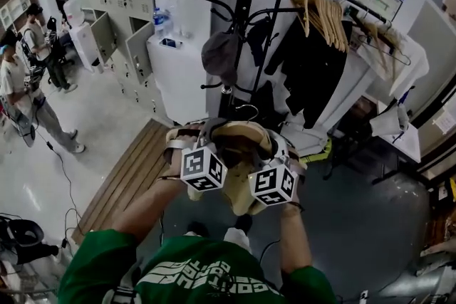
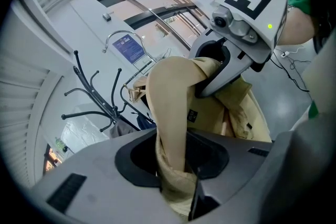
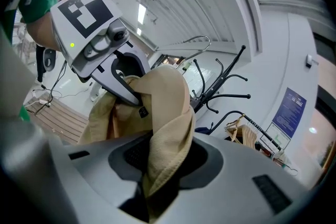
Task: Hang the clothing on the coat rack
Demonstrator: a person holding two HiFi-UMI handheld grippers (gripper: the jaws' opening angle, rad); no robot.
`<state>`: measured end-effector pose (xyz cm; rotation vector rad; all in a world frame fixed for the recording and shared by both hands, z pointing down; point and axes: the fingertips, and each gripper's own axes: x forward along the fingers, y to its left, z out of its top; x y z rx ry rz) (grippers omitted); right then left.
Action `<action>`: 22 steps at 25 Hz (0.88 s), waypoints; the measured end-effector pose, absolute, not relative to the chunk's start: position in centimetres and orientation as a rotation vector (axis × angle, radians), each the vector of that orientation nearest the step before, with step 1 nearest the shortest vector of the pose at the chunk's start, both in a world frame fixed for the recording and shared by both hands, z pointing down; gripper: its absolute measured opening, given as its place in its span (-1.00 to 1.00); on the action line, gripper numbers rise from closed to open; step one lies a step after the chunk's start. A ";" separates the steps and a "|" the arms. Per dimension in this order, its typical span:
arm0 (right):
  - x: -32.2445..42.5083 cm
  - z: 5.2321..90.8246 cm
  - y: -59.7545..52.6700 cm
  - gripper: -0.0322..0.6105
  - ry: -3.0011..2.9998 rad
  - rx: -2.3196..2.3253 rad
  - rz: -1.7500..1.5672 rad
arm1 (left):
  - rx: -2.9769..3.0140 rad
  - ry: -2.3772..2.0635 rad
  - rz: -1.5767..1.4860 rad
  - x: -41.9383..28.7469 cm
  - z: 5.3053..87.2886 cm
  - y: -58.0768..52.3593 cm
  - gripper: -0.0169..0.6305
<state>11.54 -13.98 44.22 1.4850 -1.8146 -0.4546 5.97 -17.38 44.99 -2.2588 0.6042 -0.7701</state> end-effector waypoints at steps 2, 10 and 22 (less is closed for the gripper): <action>12.2 44.3 -14.9 -0.52 -1.845 1.454 -0.461 | -2.255 0.641 -0.785 6.6 45.1 -18.2 -0.60; 15.5 44.2 -18.2 -0.52 -1.912 1.346 -0.522 | -2.253 0.770 -0.826 9.6 45.1 -21.0 -0.60; 20.2 43.8 -22.0 -0.52 -1.972 1.251 -0.585 | -2.230 0.890 -0.861 14.1 44.9 -24.2 -0.60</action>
